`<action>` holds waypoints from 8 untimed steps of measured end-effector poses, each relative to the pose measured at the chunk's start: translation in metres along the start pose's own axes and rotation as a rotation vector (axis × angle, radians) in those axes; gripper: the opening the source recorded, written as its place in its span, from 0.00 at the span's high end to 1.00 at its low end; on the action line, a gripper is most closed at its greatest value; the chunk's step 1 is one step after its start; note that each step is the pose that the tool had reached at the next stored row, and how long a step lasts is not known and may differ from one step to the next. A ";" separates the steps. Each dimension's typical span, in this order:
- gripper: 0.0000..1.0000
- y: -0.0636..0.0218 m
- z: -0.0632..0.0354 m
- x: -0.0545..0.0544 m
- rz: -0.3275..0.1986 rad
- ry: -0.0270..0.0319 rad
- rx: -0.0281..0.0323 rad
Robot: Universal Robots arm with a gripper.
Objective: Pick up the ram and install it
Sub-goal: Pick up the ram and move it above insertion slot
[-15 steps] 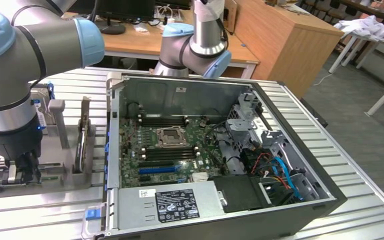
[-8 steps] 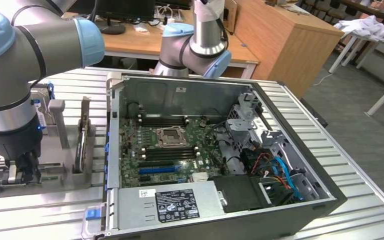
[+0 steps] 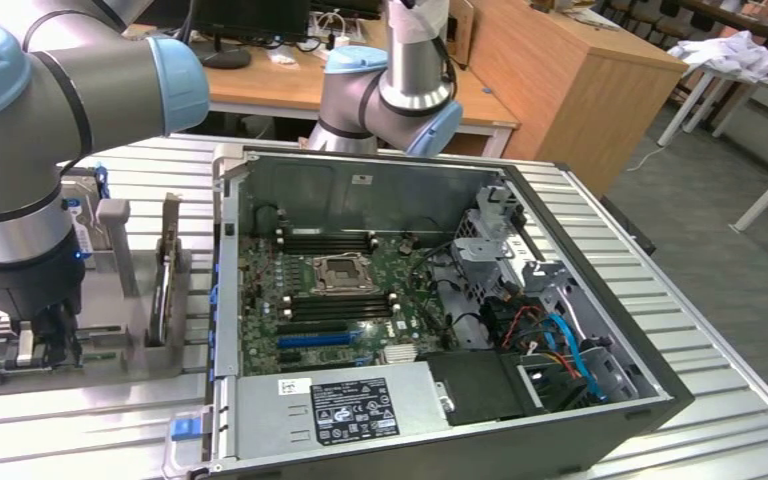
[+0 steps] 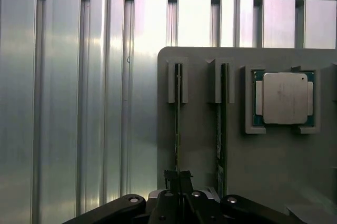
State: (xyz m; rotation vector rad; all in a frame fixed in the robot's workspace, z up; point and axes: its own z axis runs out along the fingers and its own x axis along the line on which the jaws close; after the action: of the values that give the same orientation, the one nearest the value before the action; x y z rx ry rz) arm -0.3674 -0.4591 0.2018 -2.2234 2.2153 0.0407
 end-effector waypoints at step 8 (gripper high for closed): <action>0.88 -0.0001 -0.0142 0.000 -0.001 -0.0001 0.0000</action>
State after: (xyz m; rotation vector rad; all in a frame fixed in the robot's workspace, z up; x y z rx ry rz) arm -0.3671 -0.4591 0.2160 -2.2242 2.2144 0.0408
